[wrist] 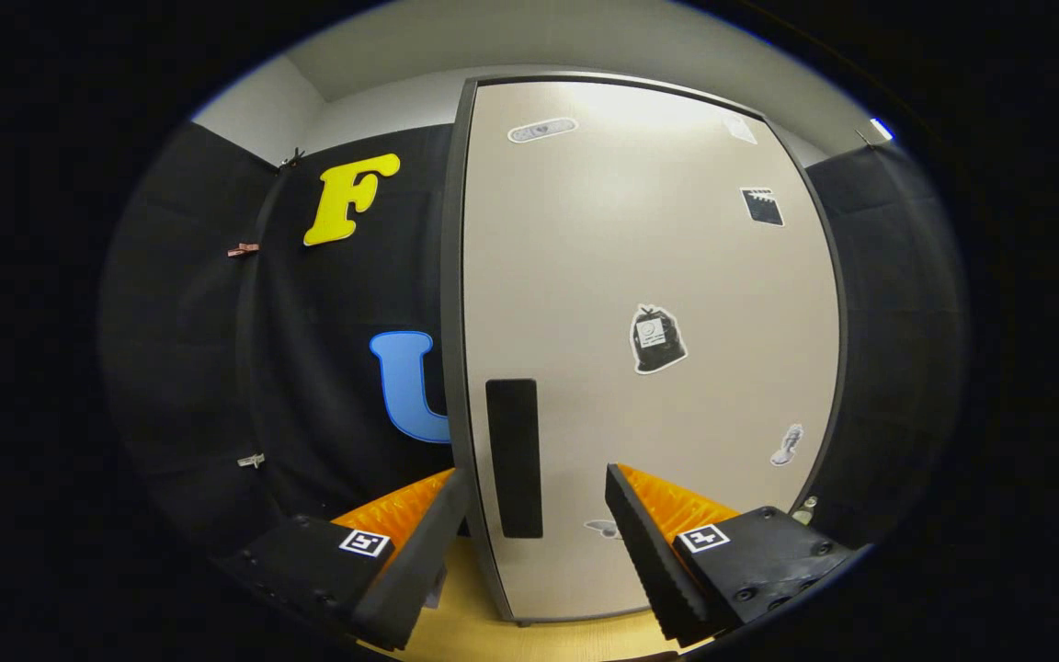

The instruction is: Open the shoe cabinet door, grab the shoes and put them into the shoe cabinet, then close the shoe cabinet door.

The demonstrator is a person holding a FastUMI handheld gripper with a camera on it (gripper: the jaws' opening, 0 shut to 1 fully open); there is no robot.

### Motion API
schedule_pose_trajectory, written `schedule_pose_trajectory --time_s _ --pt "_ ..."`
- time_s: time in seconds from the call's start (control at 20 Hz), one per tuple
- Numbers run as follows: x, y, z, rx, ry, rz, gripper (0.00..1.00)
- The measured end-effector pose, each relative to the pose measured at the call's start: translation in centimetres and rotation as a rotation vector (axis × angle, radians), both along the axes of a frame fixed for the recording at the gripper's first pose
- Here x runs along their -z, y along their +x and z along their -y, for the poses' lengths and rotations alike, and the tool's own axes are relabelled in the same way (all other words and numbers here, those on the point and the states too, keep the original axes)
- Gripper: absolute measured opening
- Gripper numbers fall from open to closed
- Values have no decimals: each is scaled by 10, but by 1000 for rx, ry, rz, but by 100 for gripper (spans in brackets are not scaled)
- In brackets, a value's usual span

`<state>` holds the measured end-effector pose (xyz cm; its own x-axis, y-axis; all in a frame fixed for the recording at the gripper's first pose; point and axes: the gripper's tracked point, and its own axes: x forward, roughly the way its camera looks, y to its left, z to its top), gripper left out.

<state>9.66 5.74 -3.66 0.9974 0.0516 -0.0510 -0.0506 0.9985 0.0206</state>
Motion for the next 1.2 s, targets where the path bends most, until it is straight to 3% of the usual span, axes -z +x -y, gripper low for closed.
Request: schedule_pose_trajectory --time_s 0.4,0.45,0.5,0.6,0.75,0.9,0.95,1.2 --pt "14 39 -2 50 -4 -19 97" --pt "16 40 -2 55 -5 -20 81" --pt "16 41 -2 61 -8 -19 75" --pt "18 45 -1 68 -15 -14 73" --pt "16 43 -8 51 -23 -4 43" --pt "16 40 -8 54 -33 -8 38" --pt "17 43 -8 52 -37 -10 32" --pt "17 35 -8 24 -65 -23 32"
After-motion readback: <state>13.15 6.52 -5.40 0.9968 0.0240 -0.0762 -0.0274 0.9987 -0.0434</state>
